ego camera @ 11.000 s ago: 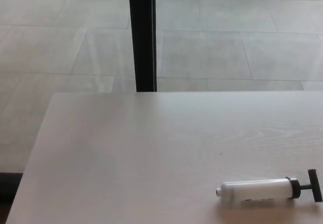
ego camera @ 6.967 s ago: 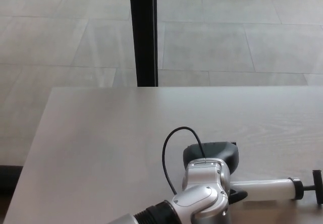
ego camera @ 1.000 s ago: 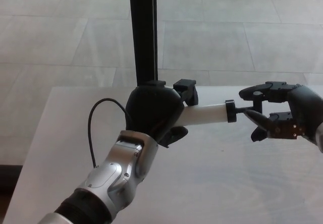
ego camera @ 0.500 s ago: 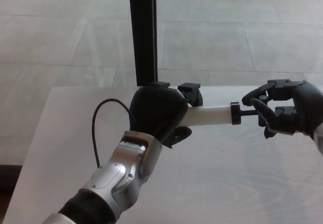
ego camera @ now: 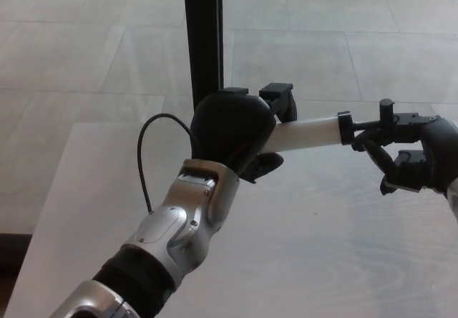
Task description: The robot uses its left hand to lift the air pump kept on the middle of the desk and use the right hand to pull out the handle
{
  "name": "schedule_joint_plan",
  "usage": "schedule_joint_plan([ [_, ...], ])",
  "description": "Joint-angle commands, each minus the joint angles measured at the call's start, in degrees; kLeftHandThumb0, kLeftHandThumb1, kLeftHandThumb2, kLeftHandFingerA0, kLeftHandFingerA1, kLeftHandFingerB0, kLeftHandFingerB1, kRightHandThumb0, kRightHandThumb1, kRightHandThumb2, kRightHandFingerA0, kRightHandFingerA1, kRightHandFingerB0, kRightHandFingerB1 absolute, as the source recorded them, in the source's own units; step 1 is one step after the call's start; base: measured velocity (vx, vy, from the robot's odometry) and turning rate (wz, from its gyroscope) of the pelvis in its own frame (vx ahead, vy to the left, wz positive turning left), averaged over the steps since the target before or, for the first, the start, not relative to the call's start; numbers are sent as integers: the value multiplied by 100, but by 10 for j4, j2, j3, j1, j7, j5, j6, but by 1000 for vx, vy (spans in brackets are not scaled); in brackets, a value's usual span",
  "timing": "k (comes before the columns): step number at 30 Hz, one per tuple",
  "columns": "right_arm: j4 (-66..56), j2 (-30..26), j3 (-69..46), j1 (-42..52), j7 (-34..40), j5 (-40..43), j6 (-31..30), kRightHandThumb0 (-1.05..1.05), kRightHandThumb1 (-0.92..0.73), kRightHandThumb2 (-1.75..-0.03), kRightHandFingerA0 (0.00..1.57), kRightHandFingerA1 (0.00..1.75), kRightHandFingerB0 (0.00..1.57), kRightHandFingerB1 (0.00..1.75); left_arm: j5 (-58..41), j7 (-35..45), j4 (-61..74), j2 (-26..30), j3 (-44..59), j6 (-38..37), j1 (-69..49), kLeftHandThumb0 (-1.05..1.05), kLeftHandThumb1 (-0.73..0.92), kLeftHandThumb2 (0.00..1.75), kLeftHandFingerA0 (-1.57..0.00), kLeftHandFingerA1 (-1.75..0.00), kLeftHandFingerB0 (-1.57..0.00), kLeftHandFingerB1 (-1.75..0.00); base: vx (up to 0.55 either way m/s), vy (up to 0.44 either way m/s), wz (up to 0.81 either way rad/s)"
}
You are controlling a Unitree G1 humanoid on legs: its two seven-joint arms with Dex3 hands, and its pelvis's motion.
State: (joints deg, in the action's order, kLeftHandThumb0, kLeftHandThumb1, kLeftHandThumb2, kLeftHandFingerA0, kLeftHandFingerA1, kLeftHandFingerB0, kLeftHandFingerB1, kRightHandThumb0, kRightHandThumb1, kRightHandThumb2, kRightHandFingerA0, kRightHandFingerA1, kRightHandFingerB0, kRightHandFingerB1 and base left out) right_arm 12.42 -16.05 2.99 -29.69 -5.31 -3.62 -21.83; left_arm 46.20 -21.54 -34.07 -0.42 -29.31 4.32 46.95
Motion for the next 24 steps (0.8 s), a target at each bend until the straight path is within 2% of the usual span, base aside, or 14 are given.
schedule_joint_plan([
  [1,11,1,-7,13,20,-18,24,-17,-69,-75,88,147,86,91,-36,-15,-8,-22,42,8,28,-13,54,96,-75,-175,-60,-164,0,0,0],
  [3,17,2,-10,12,21,-18,33,-17,-71,-75,85,149,87,91,-35,-15,-13,-28,52,9,40,-12,53,101,-77,-175,-58,-171,0,0,0],
  [9,16,9,-13,5,35,-26,30,-18,-70,-73,85,152,86,89,-32,-11,-4,-26,50,7,21,-12,51,98,-77,-175,-62,-163,0,0,0],
  [12,12,10,-19,1,39,-27,36,-15,-68,-78,86,160,86,98,-16,-11,-7,-18,36,17,7,-14,54,93,-75,-175,-67,-158,0,0,0],
  [13,10,10,-21,0,39,-27,35,-15,-67,-78,86,159,87,96,-15,-8,-7,-16,34,16,6,-14,54,92,-75,-175,-68,-156,0,0,0],
  [14,9,8,-21,-1,38,-28,36,-15,-67,-77,86,160,89,90,-15,-7,-7,-14,32,15,3,-9,55,91,-87,-175,-65,-150,0,0,0],
  [15,8,7,-20,-2,36,-30,38,-17,-67,-72,88,161,89,76,-15,-6,-7,-12,30,15,3,-15,53,91,-73,-175,-67,-158,0,0,0],
  [16,6,5,-19,-4,30,-29,40,-23,-67,-65,89,163,81,63,-15,-4,-7,-11,29,16,3,-15,55,89,-73,-175,-66,-158,0,0,0],
  [17,1,1,-16,-7,14,-25,27,-32,-57,-59,100,140,51,43,-14,-5,-8,-10,26,16,3,-11,54,87,-85,-175,-63,-151,0,0,0],
  [19,-3,-4,-11,-11,0,-24,10,-32,-57,-59,100,140,51,43,-13,-8,-9,-7,23,13,2,-11,54,87,-85,-175,-63,-151,0,0,0],
  [20,-8,-14,-1,-18,-14,-32,-15,-50,-44,-79,112,110,26,47,-12,-14,-14,-4,19,2,2,-11,54,88,-84,-175,-63,-151,0,0,0],
  [21,-9,-15,0,-21,-17,-32,-28,-51,-55,-57,111,104,28,34,-14,-16,-14,-2,19,-3,2,-12,54,85,-84,-175,-63,-152,0,0,0],
  [24,-10,-16,-1,-22,-20,-31,-41,-57,-56,-57,106,100,22,33,-11,-17,-11,2,13,1,-2,-14,56,83,-85,-175,-63,-150,0,0,0],
])
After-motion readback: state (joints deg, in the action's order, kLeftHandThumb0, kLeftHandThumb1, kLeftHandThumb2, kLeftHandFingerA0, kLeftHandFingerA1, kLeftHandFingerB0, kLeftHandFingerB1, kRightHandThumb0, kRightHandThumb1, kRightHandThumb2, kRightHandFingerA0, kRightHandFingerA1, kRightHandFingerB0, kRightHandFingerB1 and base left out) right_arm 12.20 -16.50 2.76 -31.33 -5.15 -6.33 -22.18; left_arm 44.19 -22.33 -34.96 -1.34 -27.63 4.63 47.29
